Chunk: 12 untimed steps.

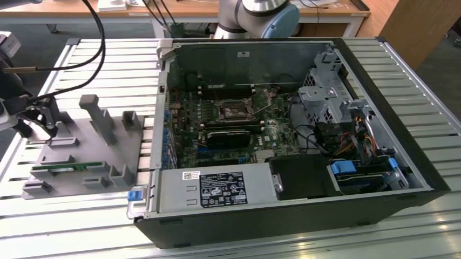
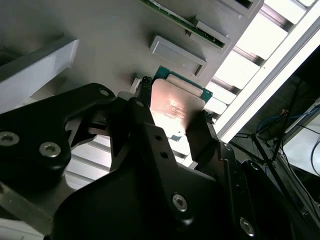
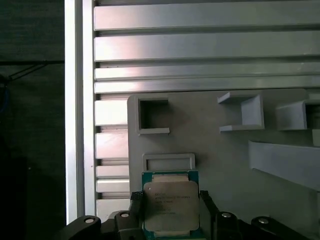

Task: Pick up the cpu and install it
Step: 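Pick up the cpu and move it towards the insertion slot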

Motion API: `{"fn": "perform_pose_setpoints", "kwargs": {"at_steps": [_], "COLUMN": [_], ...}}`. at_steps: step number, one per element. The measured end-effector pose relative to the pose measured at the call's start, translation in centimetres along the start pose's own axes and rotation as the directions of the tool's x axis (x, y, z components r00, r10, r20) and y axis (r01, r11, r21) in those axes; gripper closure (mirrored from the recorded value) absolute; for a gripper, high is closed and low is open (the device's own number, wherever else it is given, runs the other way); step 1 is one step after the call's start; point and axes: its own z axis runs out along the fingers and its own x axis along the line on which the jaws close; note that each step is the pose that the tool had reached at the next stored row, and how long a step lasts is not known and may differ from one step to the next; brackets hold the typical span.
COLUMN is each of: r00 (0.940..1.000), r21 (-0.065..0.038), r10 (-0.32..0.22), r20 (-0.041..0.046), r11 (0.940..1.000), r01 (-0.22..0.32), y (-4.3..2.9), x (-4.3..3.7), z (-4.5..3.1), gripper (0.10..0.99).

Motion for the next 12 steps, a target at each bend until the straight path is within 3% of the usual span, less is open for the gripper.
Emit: {"fn": "perform_pose_setpoints", "kwargs": {"at_steps": [12], "r00": [1.0000], "r21": [-0.003], "r10": [0.000], "r20": [0.0000], "r11": [1.0000], "r01": [0.000], "y": [0.06], "x": [0.00], "z": [-0.97], "gripper": [0.553]}}
